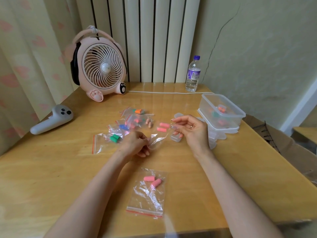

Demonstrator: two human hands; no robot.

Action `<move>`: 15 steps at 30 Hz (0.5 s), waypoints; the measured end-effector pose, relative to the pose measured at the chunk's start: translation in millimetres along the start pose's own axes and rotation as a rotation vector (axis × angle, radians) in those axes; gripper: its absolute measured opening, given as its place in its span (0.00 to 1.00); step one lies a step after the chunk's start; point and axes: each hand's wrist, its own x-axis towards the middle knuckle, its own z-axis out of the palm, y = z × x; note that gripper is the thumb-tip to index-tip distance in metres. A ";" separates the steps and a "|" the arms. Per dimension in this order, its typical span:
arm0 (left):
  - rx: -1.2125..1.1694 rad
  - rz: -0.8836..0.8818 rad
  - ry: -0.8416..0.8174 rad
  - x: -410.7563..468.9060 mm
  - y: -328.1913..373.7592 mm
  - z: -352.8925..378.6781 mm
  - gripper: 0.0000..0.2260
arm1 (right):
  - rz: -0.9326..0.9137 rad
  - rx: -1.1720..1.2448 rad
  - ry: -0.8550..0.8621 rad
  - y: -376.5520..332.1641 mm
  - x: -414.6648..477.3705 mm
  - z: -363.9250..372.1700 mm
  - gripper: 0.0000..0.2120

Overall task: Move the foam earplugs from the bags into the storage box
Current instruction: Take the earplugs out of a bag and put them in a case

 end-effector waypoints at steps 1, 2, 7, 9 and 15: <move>-0.019 -0.006 -0.010 -0.5 0.5 0.2 0.11 | -0.011 -0.006 0.018 -0.4 0.2 -0.5 0.15; -0.034 -0.011 -0.024 -1.3 1.2 0.7 0.11 | -0.021 -0.013 0.033 -0.2 0.5 -1.0 0.15; -0.057 -0.016 -0.044 -3.0 3.4 1.0 0.11 | -0.051 -0.048 0.050 0.5 1.6 -3.9 0.18; -0.057 -0.015 -0.032 -2.9 2.8 0.8 0.11 | -0.079 -0.078 0.024 1.1 1.3 -3.1 0.18; -0.057 0.007 -0.023 -2.9 2.9 2.1 0.11 | -0.045 -0.096 -0.035 1.1 0.3 0.0 0.13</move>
